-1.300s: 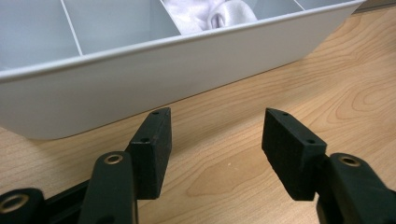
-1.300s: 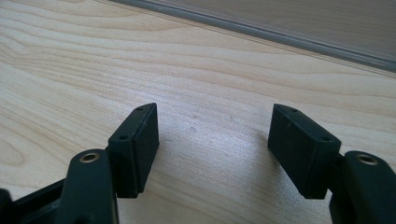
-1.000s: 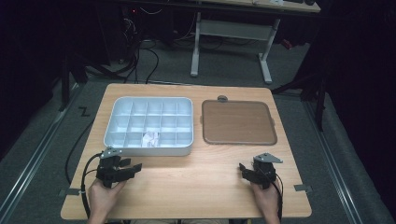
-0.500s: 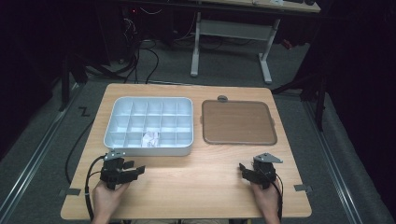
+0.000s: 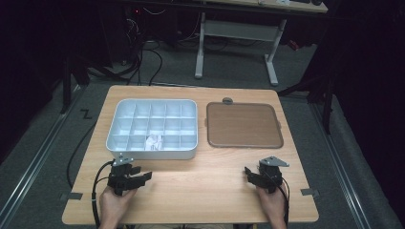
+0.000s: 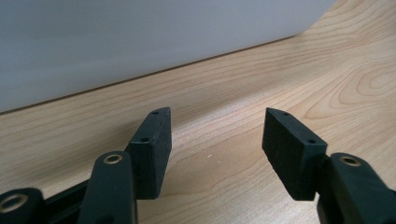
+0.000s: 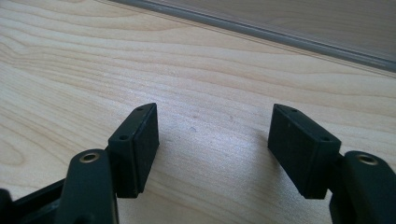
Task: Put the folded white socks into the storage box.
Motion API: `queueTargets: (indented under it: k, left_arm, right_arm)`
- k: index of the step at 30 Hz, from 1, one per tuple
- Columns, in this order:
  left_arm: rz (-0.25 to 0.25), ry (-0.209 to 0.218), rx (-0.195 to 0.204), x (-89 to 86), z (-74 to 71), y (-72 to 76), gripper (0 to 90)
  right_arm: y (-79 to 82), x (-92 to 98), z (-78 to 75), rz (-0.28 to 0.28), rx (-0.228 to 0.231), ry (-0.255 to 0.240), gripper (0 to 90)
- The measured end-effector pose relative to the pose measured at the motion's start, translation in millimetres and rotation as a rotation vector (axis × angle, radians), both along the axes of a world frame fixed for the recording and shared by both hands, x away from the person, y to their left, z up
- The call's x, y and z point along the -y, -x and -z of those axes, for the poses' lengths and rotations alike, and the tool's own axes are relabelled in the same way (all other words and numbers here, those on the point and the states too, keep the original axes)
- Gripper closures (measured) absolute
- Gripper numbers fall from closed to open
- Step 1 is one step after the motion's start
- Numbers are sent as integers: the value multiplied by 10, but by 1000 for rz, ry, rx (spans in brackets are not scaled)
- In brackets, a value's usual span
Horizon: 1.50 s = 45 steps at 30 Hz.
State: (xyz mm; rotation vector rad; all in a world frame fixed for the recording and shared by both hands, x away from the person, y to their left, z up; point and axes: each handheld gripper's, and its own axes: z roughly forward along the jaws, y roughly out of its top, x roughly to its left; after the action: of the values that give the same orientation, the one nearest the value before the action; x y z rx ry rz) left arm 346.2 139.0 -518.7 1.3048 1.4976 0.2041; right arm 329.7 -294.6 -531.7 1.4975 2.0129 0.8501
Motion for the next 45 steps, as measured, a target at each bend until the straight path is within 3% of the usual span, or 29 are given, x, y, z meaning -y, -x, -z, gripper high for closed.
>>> queueTargets:
  k: [14,18,21,29,32,45]
  left_arm:
    - [4,-47,17,93,138,6,427]
    - [-3,-47,38,108,154,10,425]
    - [-7,-51,63,131,173,25,420]
    - [4,-140,177,245,277,109,372]
    - [9,-169,186,281,291,119,359]
    - [21,-169,183,285,292,123,320]
  right_arm:
    - [0,0,0,0,0,0,341]
    - [0,0,0,0,0,0,341]
    - [0,0,0,0,0,0,341]
    - [1,0,0,-1,0,0,341]
    - [0,0,0,-1,0,0,341]
    - [1,0,1,-1,0,0,341]
